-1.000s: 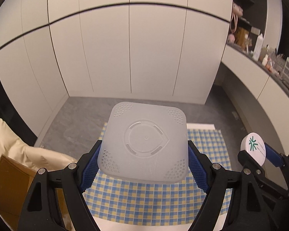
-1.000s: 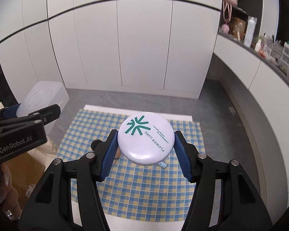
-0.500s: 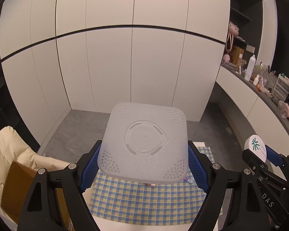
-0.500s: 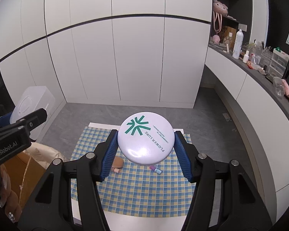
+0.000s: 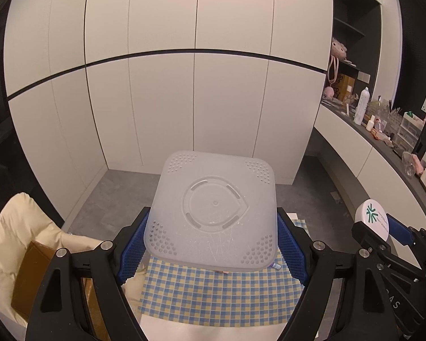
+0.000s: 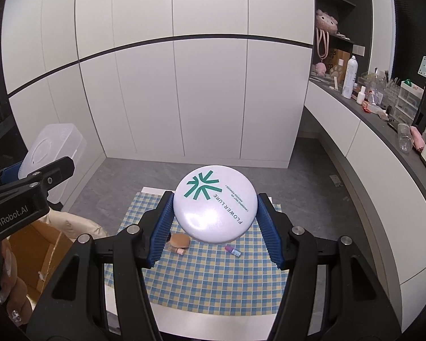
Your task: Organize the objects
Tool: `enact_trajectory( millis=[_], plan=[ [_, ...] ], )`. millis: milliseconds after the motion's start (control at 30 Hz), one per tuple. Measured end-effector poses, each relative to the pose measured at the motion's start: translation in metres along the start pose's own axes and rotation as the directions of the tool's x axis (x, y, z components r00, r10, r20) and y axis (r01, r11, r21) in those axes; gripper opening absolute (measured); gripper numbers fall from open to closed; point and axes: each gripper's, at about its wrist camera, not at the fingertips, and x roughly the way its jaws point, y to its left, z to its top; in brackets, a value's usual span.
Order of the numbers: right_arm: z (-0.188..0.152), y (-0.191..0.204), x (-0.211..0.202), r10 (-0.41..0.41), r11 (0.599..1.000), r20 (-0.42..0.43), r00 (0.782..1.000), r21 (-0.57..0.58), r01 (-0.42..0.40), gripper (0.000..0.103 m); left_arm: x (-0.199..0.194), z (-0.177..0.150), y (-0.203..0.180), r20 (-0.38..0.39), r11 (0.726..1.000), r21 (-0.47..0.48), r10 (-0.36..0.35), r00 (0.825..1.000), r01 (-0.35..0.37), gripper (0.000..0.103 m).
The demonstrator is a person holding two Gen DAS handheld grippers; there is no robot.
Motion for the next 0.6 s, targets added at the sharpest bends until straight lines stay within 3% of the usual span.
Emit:
enact_trajectory(
  millis=[233, 600],
  plan=[
    [-0.01, 0.003, -0.005, 0.011, 1.0, -0.015, 1.0, 0.0, -0.011, 0.06, -0.017, -0.008, 0.006, -0.007, 1.0, -0.004, 0.0, 1.0, 0.0, 0.083],
    [-0.037, 0.002, -0.028, 0.015, 1.0, -0.027, 1.0, 0.017, -0.014, 0.06, -0.051, -0.047, 0.013, 0.005, 1.0, 0.01, 0.012, 1.0, -0.012, 0.083]
  ],
)
